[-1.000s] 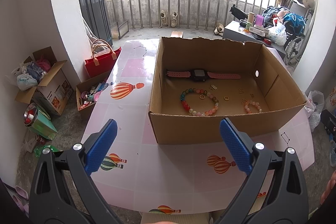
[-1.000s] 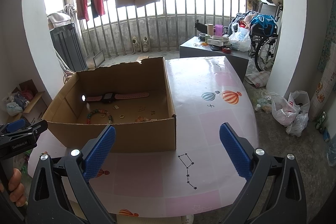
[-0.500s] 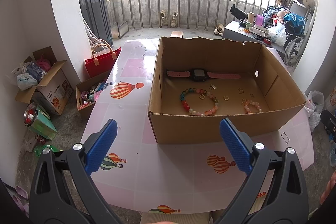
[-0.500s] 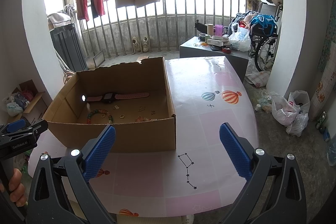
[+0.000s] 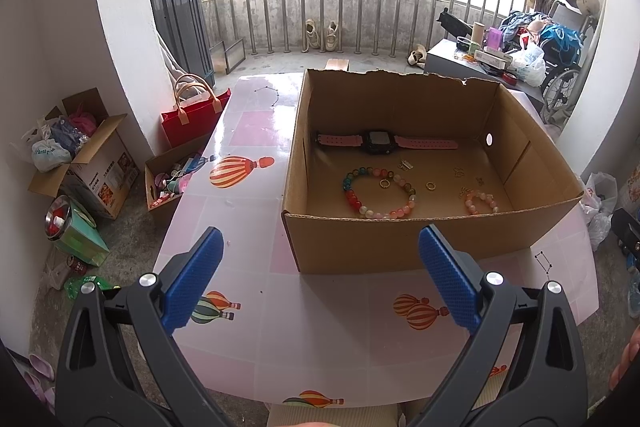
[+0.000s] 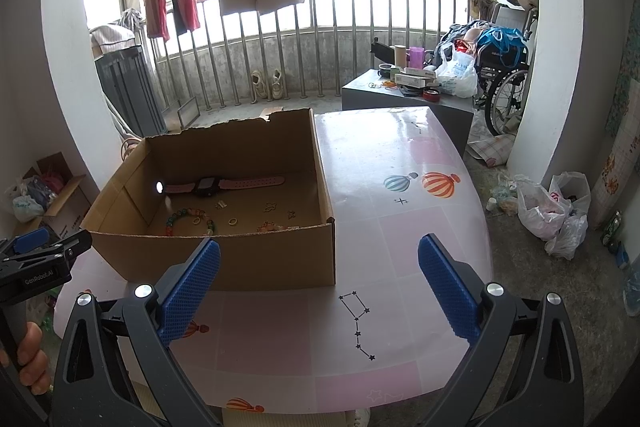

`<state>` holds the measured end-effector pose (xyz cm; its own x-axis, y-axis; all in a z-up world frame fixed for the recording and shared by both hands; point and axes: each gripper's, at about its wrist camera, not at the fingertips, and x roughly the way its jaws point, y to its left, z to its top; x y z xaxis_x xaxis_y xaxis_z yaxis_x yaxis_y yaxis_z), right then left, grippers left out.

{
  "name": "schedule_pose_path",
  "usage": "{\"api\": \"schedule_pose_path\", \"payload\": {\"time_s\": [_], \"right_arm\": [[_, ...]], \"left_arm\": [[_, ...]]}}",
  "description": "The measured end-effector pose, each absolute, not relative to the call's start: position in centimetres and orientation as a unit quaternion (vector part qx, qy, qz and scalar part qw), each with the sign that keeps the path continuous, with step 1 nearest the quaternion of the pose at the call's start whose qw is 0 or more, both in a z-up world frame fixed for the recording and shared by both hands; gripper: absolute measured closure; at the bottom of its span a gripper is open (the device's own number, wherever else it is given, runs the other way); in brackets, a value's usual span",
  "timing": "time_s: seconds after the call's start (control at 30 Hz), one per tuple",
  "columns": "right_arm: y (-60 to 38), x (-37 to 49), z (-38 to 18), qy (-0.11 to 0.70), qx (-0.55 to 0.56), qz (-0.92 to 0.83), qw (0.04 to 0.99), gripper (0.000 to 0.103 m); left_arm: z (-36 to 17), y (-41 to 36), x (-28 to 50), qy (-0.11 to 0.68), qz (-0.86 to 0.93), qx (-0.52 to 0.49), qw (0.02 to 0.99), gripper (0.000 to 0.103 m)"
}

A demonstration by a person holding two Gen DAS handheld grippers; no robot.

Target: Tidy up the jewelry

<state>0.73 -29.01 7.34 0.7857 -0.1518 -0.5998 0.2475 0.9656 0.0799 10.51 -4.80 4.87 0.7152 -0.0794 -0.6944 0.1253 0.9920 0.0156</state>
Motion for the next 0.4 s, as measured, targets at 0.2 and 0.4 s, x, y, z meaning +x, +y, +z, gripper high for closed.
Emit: {"api": "schedule_pose_path", "payload": {"time_s": [0.2,0.4], "right_arm": [[-29.04,0.72,7.34,0.31,0.078,-0.106,0.942,0.006],[-29.01,0.76,7.33,0.31,0.078,-0.106,0.942,0.006]], "left_arm": [[4.87,-4.78,10.52,0.373,-0.056,0.031,0.925,0.009],[4.79,-4.88,10.34,0.375,-0.056,0.031,0.925,0.009]]}}
